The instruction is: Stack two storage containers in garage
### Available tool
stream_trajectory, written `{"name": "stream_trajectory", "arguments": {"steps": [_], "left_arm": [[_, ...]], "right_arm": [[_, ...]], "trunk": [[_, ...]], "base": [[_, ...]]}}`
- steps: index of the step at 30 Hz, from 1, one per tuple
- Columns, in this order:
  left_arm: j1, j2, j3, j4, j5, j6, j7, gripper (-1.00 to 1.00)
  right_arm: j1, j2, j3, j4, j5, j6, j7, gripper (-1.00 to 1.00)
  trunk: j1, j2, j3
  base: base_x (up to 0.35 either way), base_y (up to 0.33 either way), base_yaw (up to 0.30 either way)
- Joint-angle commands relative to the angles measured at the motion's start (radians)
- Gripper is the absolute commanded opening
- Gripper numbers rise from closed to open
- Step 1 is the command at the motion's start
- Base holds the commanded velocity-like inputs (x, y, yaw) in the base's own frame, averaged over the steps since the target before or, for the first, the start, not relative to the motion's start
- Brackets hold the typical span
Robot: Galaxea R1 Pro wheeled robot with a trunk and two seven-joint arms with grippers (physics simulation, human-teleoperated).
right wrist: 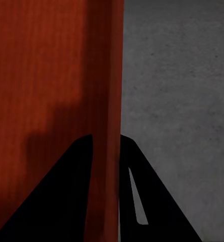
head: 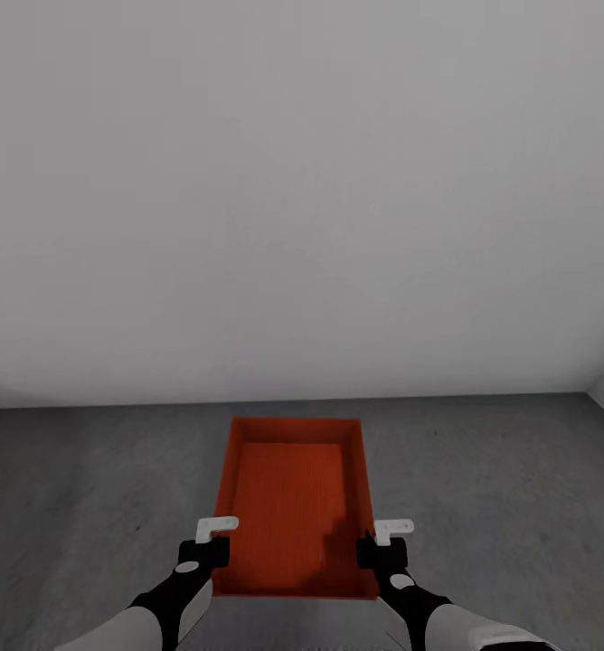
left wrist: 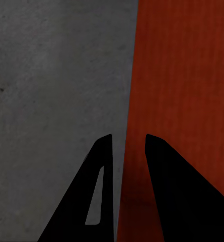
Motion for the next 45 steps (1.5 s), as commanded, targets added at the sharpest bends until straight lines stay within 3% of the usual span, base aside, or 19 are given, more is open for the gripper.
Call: {"name": "stream_trajectory", "arguments": {"steps": [1, 45], "left_arm": [[0.000, 0.000, 0.016, 0.004, 0.004, -0.005, 0.011, -1.00], [0.000, -0.001, 0.016, 0.002, 0.004, -0.005, 0.011, -1.00]], "right_arm": [[-0.002, 0.002, -0.053, -0.003, 0.039, -0.003, -0.004, -1.00], [-0.002, 0.002, -0.053, -0.003, 0.039, -0.003, -0.004, -1.00]], "trunk": [[0.000, -0.001, -0.003], [0.000, -0.001, -0.072]], "base": [[0.000, 0.000, 0.000], [0.000, 0.000, 0.000]]}}
